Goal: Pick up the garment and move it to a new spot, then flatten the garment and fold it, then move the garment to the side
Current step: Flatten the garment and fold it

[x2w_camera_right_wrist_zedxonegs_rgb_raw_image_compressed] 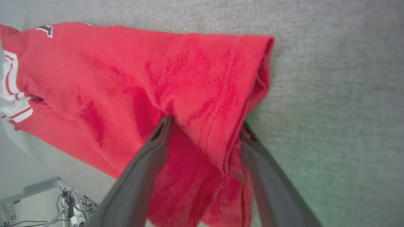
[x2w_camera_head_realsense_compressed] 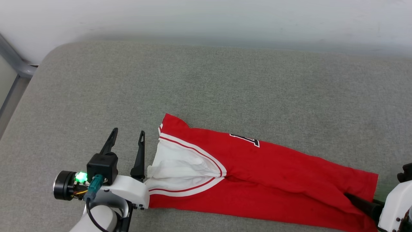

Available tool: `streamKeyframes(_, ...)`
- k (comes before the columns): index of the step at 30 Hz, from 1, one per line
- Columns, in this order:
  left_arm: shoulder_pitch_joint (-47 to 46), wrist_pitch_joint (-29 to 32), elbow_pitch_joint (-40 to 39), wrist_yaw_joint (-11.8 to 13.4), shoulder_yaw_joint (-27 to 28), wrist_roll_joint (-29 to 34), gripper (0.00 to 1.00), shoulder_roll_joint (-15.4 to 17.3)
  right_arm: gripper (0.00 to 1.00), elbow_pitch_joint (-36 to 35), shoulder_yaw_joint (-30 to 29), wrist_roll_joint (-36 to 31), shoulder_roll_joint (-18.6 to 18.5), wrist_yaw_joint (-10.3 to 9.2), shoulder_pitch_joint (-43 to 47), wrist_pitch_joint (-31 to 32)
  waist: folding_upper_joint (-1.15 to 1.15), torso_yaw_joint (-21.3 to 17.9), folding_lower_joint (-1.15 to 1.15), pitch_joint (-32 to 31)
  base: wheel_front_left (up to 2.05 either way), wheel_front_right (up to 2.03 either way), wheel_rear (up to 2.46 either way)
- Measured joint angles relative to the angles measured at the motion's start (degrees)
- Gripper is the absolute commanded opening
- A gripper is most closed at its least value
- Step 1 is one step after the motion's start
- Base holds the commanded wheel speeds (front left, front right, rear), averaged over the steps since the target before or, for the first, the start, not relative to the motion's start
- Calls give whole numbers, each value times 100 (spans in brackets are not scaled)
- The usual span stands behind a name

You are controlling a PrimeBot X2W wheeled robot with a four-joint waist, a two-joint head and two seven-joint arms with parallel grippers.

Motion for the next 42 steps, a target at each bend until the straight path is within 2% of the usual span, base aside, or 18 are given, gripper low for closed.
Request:
streamKeyframes(4, 289, 0, -70, -148, 472, 571, 100, -392, 100, -19, 136, 86, 0, 0, -20, -52, 0, 49, 0, -8, 0, 0, 0)
streamKeyframes(5, 376, 0, -94, -164, 599, 726, 100, -488, 50, -13, 162, 82, -4, 0, -20, -108, 0, 55, 0, -15, 0, 0, 0)
streamKeyframes(7, 514, 0, -144, -226, 797, 1003, 100, -665, 0, 24, 204, 87, -10, 0, -37, -163, 0, 59, 0, -37, 0, 0, 0)
streamKeyframes(14, 950, 0, -155, -532, 1350, 1662, 100, -1085, 0, 136, 292, 254, -105, 3, -83, -321, 0, 27, 0, -194, 0, 0, 0)
streamKeyframes(24, 1318, 0, -136, -964, 1929, 2103, 100, -1483, 0, 342, -48, 392, -779, 2, -54, -428, 0, -56, 0, -493, 0, 0, 0)
streamKeyframes(29, 1443, 0, -115, -1141, 2162, 2241, 100, -1602, 0, 245, -91, 347, -1051, 1, 80, -183, 0, -83, 0, -588, 0, 0, 0)
streamKeyframes(34, 1518, 0, -84, -1302, 2338, 2363, 100, -1715, 0, -452, -62, 471, -1005, 1, 156, 8, 0, -85, 0, -626, 0, 0, 0)
streamKeyframes(38, 1519, 0, -56, -1421, 2438, 2469, 100, -1817, 0, -1182, 130, 593, -681, 1, 124, 187, 0, -66, 0, -597, 0, 0, 0)
streamKeyframes(42, 1506, 0, -40, -1523, 2482, 2568, 100, -1917, 0, -1655, 392, 358, -425, 1, -188, 341, 0, -31, 0, -530, 0, 0, 0)
